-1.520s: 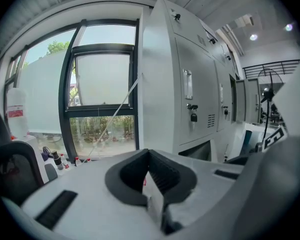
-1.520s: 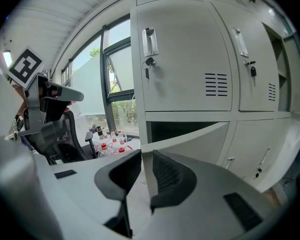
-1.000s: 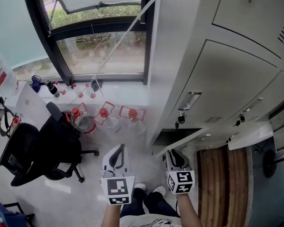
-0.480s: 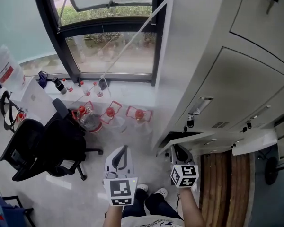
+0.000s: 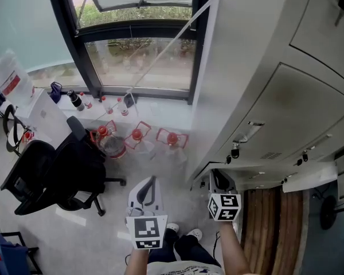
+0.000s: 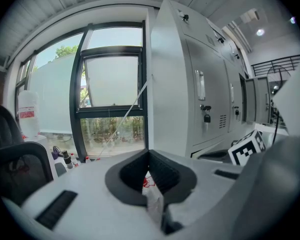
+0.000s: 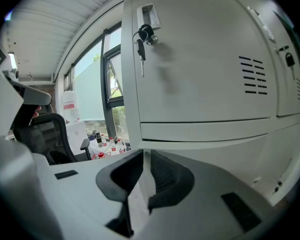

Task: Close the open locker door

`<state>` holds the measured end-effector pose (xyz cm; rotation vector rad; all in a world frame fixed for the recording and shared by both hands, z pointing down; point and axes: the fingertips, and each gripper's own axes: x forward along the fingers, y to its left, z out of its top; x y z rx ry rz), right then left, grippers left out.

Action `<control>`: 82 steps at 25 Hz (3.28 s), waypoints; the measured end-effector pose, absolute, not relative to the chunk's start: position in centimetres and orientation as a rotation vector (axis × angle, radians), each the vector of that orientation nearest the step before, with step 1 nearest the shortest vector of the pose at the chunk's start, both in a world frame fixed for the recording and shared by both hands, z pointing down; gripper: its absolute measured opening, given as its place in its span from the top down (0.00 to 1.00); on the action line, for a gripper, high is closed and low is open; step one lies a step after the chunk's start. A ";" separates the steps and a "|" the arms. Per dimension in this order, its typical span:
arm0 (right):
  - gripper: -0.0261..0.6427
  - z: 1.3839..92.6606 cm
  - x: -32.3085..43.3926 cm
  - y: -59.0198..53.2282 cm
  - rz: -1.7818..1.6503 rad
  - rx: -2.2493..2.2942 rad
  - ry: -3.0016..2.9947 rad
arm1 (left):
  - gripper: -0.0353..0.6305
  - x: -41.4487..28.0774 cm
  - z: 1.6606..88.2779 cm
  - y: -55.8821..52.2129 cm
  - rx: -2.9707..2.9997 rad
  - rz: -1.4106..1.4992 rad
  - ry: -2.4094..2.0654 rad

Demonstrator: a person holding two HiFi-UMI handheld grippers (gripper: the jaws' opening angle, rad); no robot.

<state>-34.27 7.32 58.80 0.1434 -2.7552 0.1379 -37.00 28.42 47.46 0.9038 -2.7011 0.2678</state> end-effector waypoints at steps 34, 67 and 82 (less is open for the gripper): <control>0.87 55.9 -30.7 3.7 0.185 0.298 -2.794 | 0.95 -36.0 46.1 25.0 0.999 0.295 -2.700; 0.68 40.3 8.9 -19.5 0.053 1.501 -2.727 | 0.95 -11.9 38.3 -9.5 2.098 0.278 -2.349; 0.69 40.9 19.5 -23.6 0.103 1.810 -2.548 | 0.95 -2.5 38.7 -19.2 2.387 0.301 -2.079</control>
